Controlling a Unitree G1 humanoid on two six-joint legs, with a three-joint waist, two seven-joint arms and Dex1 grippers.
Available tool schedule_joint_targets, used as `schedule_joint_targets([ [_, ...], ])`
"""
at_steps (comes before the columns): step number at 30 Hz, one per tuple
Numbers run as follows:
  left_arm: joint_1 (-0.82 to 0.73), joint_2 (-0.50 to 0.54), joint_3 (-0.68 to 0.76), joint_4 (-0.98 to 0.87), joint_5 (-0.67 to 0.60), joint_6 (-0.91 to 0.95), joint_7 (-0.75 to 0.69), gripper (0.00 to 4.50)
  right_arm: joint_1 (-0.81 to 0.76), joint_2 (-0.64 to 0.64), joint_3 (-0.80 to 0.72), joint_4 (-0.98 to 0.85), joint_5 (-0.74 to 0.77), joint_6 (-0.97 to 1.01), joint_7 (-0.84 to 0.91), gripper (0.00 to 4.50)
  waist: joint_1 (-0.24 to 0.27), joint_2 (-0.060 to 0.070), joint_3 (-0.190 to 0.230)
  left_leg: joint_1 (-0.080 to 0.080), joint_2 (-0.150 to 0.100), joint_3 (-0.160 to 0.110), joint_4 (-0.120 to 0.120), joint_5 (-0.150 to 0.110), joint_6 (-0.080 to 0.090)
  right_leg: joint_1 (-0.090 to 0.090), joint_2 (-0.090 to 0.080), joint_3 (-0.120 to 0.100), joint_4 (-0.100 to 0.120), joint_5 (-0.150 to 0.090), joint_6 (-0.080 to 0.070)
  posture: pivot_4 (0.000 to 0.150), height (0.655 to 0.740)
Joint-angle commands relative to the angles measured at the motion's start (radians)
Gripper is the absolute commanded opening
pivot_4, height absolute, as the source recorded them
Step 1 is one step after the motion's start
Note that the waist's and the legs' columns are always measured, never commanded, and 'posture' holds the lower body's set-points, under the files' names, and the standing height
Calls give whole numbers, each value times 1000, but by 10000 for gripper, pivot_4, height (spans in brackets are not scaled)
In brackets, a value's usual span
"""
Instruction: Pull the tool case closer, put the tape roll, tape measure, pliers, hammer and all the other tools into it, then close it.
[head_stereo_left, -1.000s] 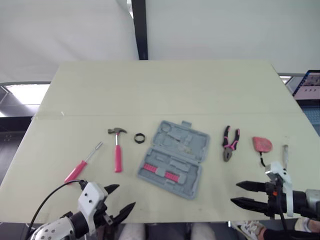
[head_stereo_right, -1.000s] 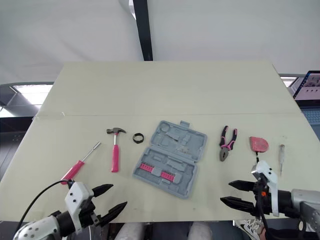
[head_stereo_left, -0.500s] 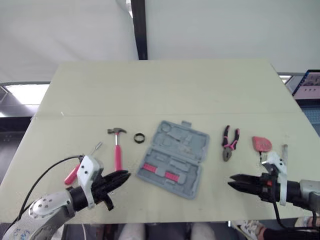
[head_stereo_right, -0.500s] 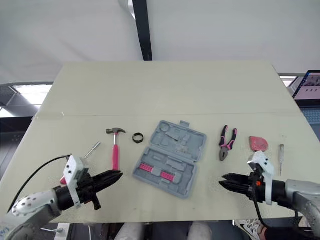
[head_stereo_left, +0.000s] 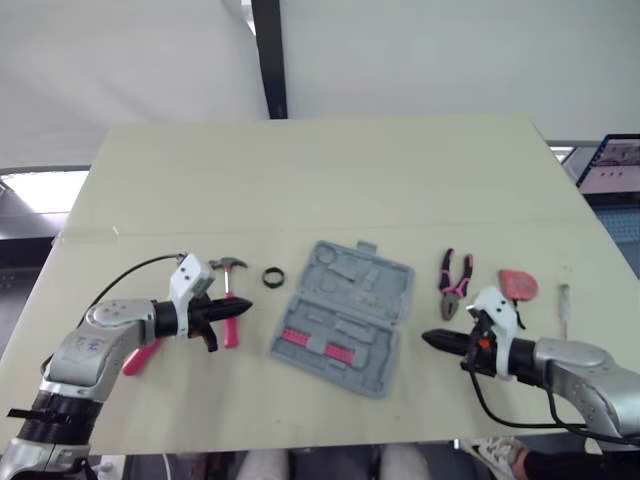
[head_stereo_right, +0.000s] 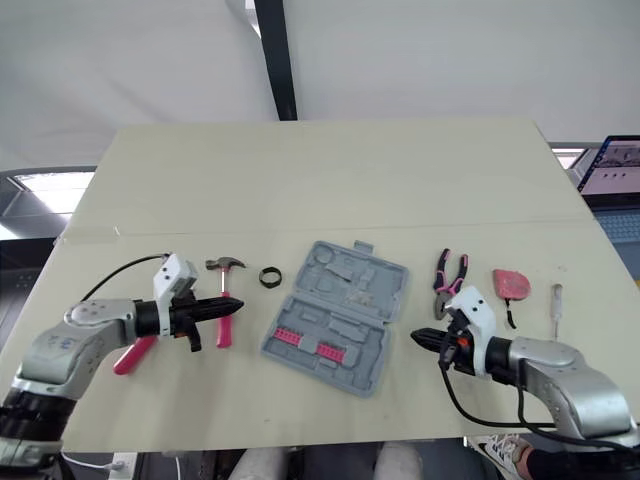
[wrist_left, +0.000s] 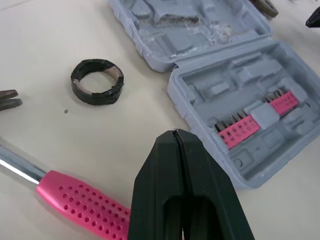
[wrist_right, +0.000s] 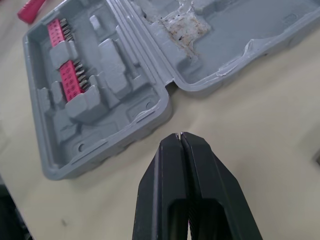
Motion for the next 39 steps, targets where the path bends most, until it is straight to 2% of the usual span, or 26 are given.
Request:
schedule_joint_targets([
  [1, -78, -31, -60, 95, 84, -90, -39, 0, -13, 17, 18, 5, -30, -23, -25, 886, -1, 0, 0, 0, 0, 0, 0, 0, 0, 0, 0, -1, 0, 0, 0, 1500, 7400],
  [8, -194, -135, -144, 246, 219, -202, -18, 0, -41, 50, 47, 37, -76, -49, -52, 886, -4, 0, 0, 0, 0, 1, 0, 0, 0, -2, 0, -2, 1, 0, 0, 1500, 7400],
  [17, -246, -227, -170, 322, 314, -254, 40, 0, -59, 61, 70, 58, -101, -60, -39, 886, -3, 0, 0, 0, 0, 1, 1, 0, 0, -2, 0, -2, 2, 0, 0, 1500, 7400],
  [29, -289, -298, -168, 408, 359, -305, 55, 0, -77, 69, 105, 63, -105, -59, -29, 886, -4, 0, 0, -1, 0, 1, 1, 0, 0, -2, 0, -2, 2, 0, 0, 1500, 7400],
  [39, -278, -325, -166, 395, 362, -307, 45, 0, -112, 82, 155, 86, -127, -77, -24, 886, -4, -1, 0, 0, 0, 1, 1, 0, 0, -2, -1, -2, 2, 0, 0, 1500, 7400],
])
